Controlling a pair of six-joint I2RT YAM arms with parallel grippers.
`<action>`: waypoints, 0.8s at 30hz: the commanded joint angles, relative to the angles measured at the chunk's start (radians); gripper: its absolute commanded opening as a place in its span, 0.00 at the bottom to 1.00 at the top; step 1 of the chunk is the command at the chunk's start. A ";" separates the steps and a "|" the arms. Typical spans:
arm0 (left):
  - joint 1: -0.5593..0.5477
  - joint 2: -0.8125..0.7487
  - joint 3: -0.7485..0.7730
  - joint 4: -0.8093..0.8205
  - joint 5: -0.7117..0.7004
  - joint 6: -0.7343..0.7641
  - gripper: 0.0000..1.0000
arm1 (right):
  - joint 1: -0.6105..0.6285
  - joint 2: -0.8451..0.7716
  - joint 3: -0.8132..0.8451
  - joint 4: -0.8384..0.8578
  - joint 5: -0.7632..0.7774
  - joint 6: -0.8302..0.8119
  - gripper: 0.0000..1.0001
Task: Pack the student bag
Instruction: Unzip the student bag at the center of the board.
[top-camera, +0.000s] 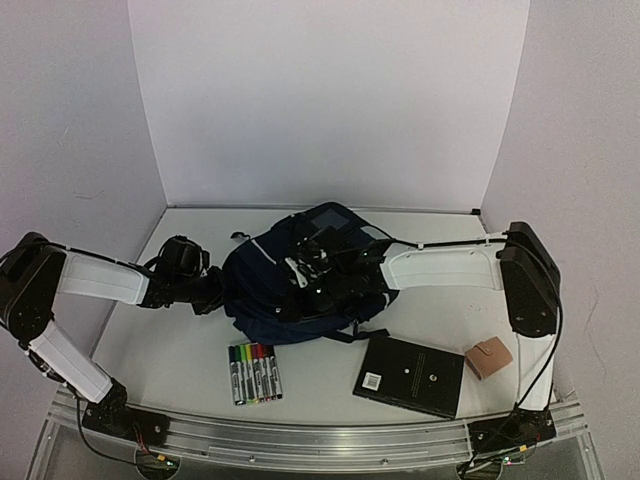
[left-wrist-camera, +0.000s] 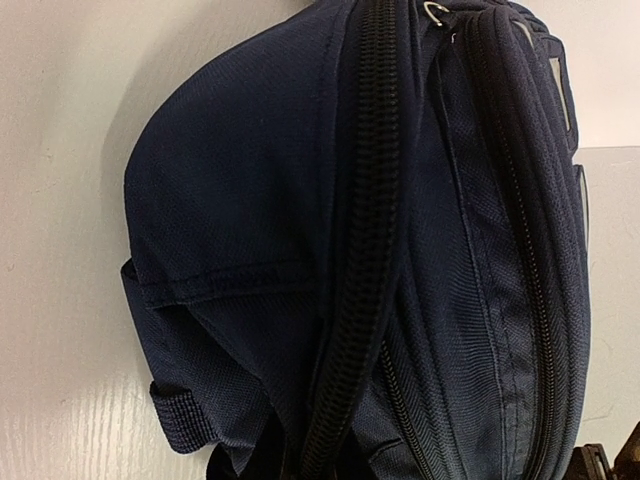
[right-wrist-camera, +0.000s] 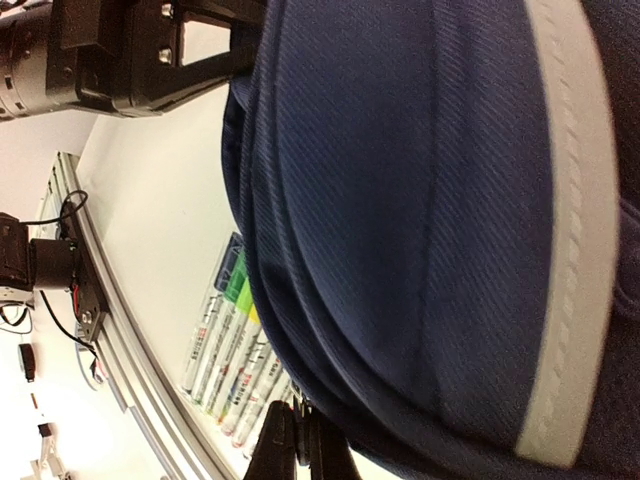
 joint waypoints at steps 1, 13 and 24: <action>-0.052 0.026 0.033 0.138 0.059 -0.035 0.00 | 0.043 0.048 0.128 0.101 -0.082 0.069 0.00; -0.079 -0.021 0.046 0.067 -0.001 0.016 0.06 | 0.049 0.074 0.147 0.207 -0.049 0.209 0.08; -0.081 -0.310 0.014 -0.169 -0.112 0.229 0.61 | 0.048 -0.205 -0.081 0.203 0.051 0.163 0.44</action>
